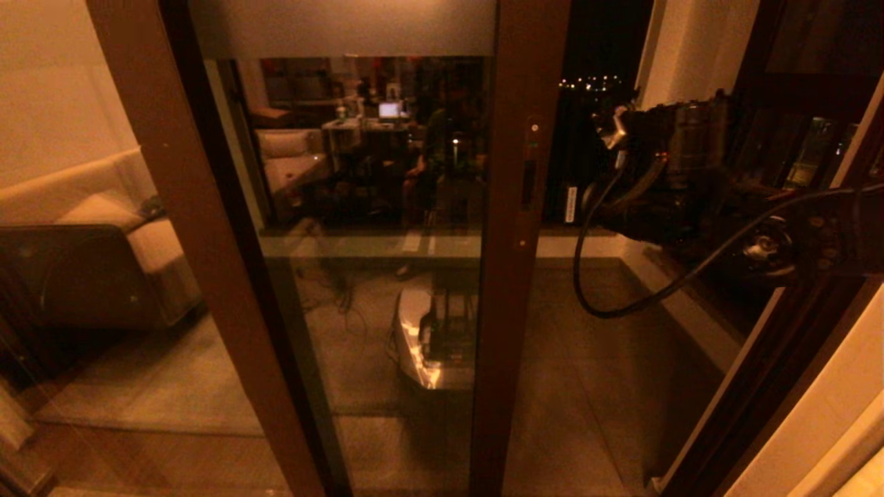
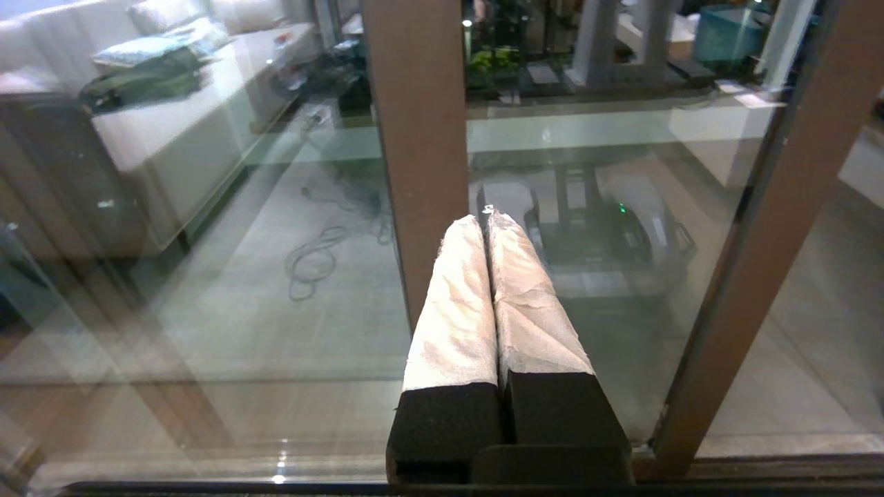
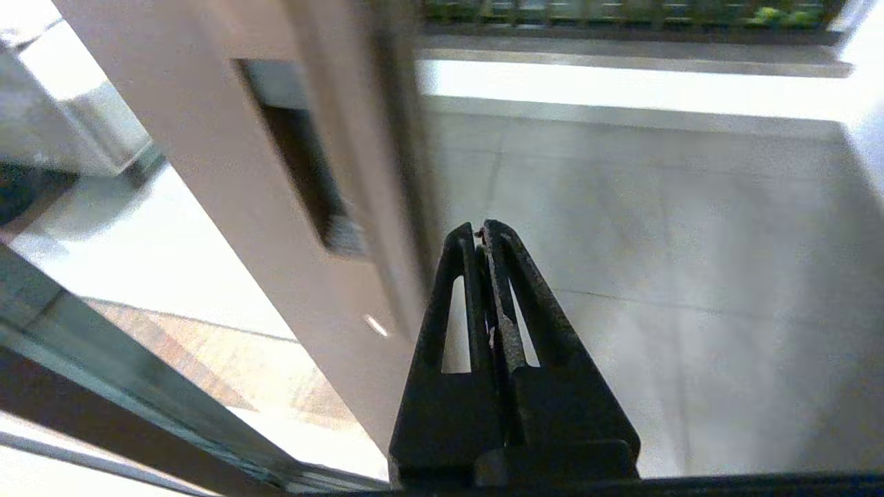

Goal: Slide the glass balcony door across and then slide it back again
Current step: Open the slid door

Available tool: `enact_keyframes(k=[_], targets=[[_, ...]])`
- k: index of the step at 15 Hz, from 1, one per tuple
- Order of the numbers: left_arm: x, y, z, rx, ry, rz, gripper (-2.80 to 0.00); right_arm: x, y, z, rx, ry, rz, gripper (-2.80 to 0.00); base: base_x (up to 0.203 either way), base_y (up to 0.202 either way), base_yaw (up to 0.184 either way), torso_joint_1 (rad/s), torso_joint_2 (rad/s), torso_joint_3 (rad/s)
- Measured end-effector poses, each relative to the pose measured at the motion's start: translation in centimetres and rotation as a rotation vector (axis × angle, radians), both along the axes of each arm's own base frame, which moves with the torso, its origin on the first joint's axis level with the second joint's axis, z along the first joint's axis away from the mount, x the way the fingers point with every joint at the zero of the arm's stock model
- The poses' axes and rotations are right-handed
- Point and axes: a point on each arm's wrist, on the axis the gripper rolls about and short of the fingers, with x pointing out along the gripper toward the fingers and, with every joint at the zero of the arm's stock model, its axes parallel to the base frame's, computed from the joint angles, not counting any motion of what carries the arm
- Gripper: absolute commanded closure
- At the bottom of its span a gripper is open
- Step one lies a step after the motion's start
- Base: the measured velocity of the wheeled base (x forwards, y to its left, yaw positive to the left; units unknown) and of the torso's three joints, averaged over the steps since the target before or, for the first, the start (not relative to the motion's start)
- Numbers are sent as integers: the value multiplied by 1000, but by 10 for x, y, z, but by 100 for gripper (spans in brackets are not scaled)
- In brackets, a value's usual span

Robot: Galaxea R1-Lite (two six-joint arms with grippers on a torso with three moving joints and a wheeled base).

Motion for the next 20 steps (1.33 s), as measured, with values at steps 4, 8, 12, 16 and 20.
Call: enact_keyframes(k=[4,8,12,16,20], targets=[[0,0,0,0,0,0,0,-58,-30,15,-3,3,-25,0,0,0,0,0,0,0],[0,0,0,0,0,0,0,-142,-66,34,-23,-6,-101,0,0,0,0,0,0,0],[0,0,0,0,0,0,0,-243,-109,62,-88,-40,-186,0,0,0,0,0,0,0],[0,0,0,0,0,0,0,-348,-152,74,-173,-99,-355,0,0,0,0,0,0,0],[0,0,0,0,0,0,0,-434,-155,57,-234,-228,-464,0,0,0,0,0,0,0]])
